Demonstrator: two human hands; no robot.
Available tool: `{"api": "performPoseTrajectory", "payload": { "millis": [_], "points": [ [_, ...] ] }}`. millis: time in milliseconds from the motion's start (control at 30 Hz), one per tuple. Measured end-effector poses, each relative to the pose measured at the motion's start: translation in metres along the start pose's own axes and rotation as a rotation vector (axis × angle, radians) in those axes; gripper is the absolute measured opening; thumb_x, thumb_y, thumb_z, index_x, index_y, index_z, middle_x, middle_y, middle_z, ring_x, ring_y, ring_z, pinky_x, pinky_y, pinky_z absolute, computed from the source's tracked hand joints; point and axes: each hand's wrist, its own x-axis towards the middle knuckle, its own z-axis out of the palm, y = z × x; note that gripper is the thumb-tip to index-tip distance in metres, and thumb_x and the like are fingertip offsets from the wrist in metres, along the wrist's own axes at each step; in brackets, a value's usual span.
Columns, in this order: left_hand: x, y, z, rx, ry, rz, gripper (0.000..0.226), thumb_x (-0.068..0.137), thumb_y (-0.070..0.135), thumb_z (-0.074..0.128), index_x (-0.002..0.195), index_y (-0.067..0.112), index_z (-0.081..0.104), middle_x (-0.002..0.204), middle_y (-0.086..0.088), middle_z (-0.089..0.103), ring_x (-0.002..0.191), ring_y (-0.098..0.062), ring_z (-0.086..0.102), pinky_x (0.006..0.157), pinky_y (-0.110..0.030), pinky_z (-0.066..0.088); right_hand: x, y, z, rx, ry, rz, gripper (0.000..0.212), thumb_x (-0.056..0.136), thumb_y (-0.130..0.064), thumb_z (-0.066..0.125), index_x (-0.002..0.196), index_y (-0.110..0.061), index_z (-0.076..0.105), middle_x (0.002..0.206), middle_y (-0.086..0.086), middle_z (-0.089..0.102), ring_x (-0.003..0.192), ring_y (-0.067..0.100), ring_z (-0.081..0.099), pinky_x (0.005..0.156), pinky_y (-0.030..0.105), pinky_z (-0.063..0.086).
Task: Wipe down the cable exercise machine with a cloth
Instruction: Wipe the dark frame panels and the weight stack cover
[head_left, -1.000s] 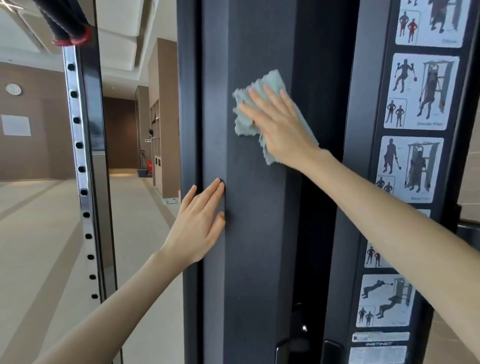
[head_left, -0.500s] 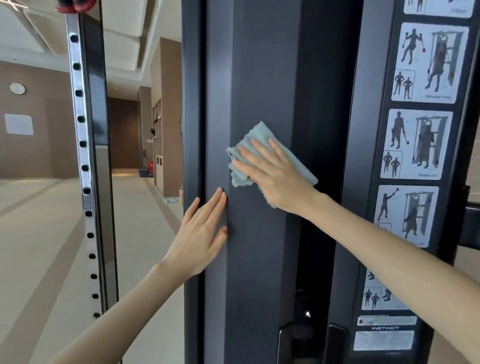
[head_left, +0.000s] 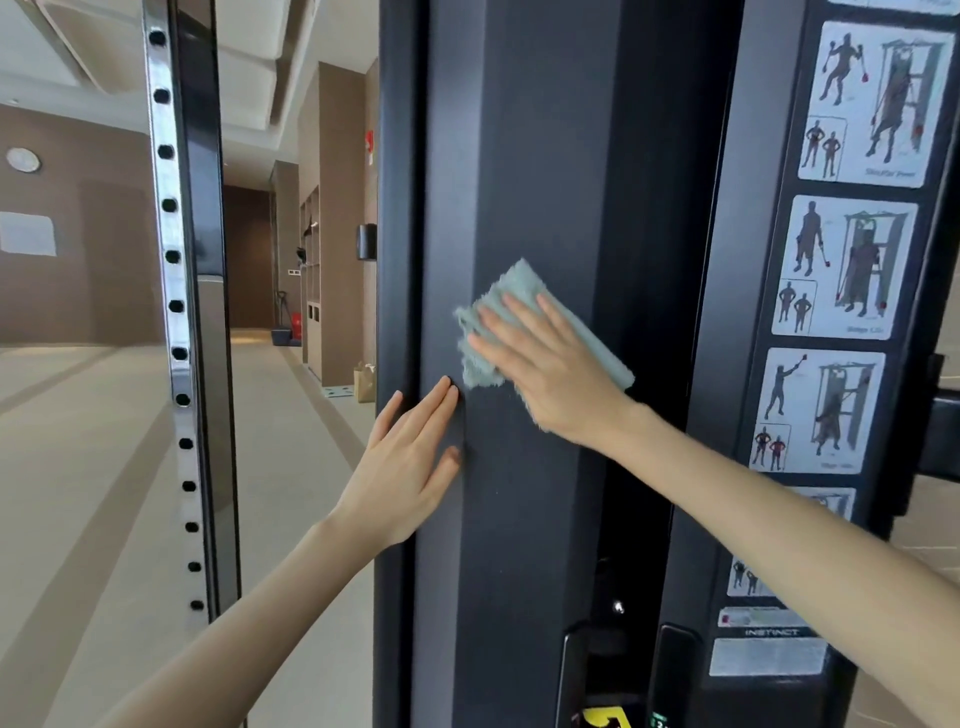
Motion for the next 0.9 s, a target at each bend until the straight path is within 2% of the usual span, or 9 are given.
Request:
{"api": "performPoseTrajectory", "payload": {
  "millis": [67,167,267,367,500,600,733,833,900],
  "points": [
    [-0.012,-0.002,0.006,-0.001,-0.029,0.004,0.063,0.096,0.037,0.023,0.151,0.008,0.025,0.157,0.0,0.019,0.144,-0.007,0.016,0.12,-0.031,-0.003,-0.031,-0.024,0.008,-0.007,-0.065,-0.034,0.064,0.084,0.0,0.039,0.147,-0.013,0.032,0.154,0.01,0.03,0.144,0.032,0.019,0.119,0.048,0.008],
    [-0.028,-0.002,0.015,-0.003,-0.068,-0.003,0.062,0.097,0.038,0.023,0.151,0.009,0.025,0.157,0.001,0.017,0.143,-0.006,0.015,0.119,-0.031,-0.003,-0.055,-0.039,0.011,-0.048,-0.15,-0.085,0.072,0.081,-0.001,0.048,0.149,-0.013,0.027,0.156,0.009,0.023,0.145,0.03,0.013,0.12,0.047,0.004],
    [-0.038,-0.002,0.019,0.0,-0.093,-0.006,0.063,0.096,0.037,0.023,0.151,0.008,0.027,0.158,-0.001,0.02,0.143,-0.005,0.015,0.119,-0.028,-0.005,-0.044,-0.022,0.001,-0.111,-0.189,-0.14,0.072,0.079,-0.001,0.049,0.147,-0.014,0.034,0.155,0.013,0.027,0.144,0.034,0.019,0.119,0.048,0.007],
    [-0.042,-0.002,0.023,-0.018,-0.098,-0.019,0.064,0.095,0.037,0.023,0.152,0.008,0.026,0.158,0.0,0.019,0.144,-0.004,0.013,0.119,-0.027,-0.005,-0.012,0.011,-0.012,-0.121,-0.101,0.018,0.066,0.08,0.001,0.035,0.144,-0.015,0.037,0.151,0.017,0.034,0.141,0.039,0.023,0.118,0.048,0.006],
    [-0.045,0.001,0.029,-0.059,-0.077,-0.039,0.064,0.094,0.036,0.024,0.152,0.009,0.024,0.158,0.002,0.015,0.144,-0.004,0.012,0.119,-0.024,-0.005,0.014,0.022,-0.013,-0.085,-0.014,0.143,0.053,0.09,0.002,0.044,0.142,-0.009,0.042,0.15,0.018,0.035,0.14,0.041,0.024,0.117,0.053,0.011],
    [-0.051,0.003,0.036,-0.083,-0.066,-0.071,0.064,0.095,0.036,0.025,0.152,0.008,0.024,0.158,0.003,0.015,0.144,-0.006,0.013,0.118,-0.023,-0.004,-0.01,-0.005,0.005,-0.009,0.019,0.059,0.049,0.092,0.004,0.045,0.141,-0.005,0.044,0.148,0.016,0.039,0.139,0.039,0.028,0.118,0.05,0.01],
    [-0.071,0.005,0.051,-0.091,-0.089,-0.101,0.063,0.095,0.034,0.026,0.152,0.007,0.024,0.158,0.001,0.015,0.144,-0.007,0.014,0.119,-0.025,-0.001,-0.062,-0.047,0.024,0.007,0.005,-0.018,0.058,0.085,0.011,0.046,0.141,-0.007,0.042,0.147,0.014,0.042,0.139,0.035,0.028,0.119,0.048,0.011],
    [-0.091,0.005,0.063,-0.095,-0.127,-0.117,0.062,0.096,0.033,0.027,0.153,0.008,0.022,0.159,0.002,0.013,0.145,-0.006,0.013,0.12,-0.027,0.0,-0.089,-0.071,0.033,-0.033,-0.074,-0.082,0.057,0.089,0.008,0.03,0.143,-0.009,0.039,0.148,0.013,0.04,0.14,0.034,0.028,0.119,0.048,0.014],
    [-0.1,0.006,0.069,-0.102,-0.15,-0.132,0.063,0.096,0.033,0.026,0.153,0.008,0.021,0.159,0.002,0.013,0.145,-0.006,0.013,0.119,-0.026,-0.001,-0.097,-0.072,0.033,-0.088,-0.124,-0.157,0.056,0.091,0.005,0.033,0.145,-0.009,0.038,0.15,0.012,0.038,0.14,0.033,0.027,0.119,0.048,0.014]
  ]
}}
